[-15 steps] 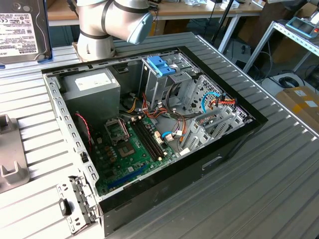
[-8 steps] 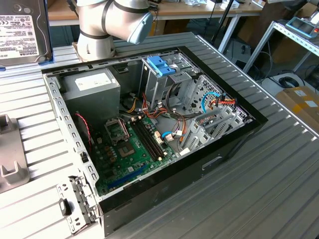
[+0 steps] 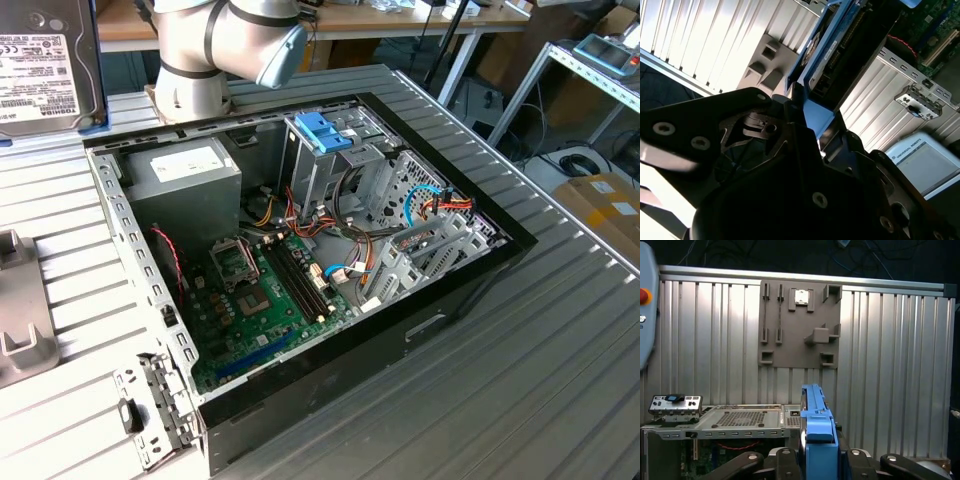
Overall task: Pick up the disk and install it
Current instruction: 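Pick up the disk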
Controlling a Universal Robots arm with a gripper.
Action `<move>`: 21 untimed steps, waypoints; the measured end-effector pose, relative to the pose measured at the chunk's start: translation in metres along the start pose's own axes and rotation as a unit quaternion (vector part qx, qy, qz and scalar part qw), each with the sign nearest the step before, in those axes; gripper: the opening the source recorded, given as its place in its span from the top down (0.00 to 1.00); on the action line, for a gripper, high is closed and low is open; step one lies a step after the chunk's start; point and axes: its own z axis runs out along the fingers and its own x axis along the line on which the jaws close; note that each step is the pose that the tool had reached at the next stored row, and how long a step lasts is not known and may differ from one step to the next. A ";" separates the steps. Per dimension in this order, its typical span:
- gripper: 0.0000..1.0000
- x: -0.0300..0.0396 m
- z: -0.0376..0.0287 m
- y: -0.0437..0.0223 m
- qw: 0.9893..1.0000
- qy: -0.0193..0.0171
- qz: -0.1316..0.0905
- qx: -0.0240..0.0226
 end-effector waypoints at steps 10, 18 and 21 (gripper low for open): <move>0.63 0.0078 -0.0008 0.0002 1.000 0.000 0.000 0.000; 0.63 0.0131 -0.0013 0.0003 1.000 0.000 0.000 0.000; 0.63 0.0169 -0.0017 0.0004 1.000 0.000 0.000 0.000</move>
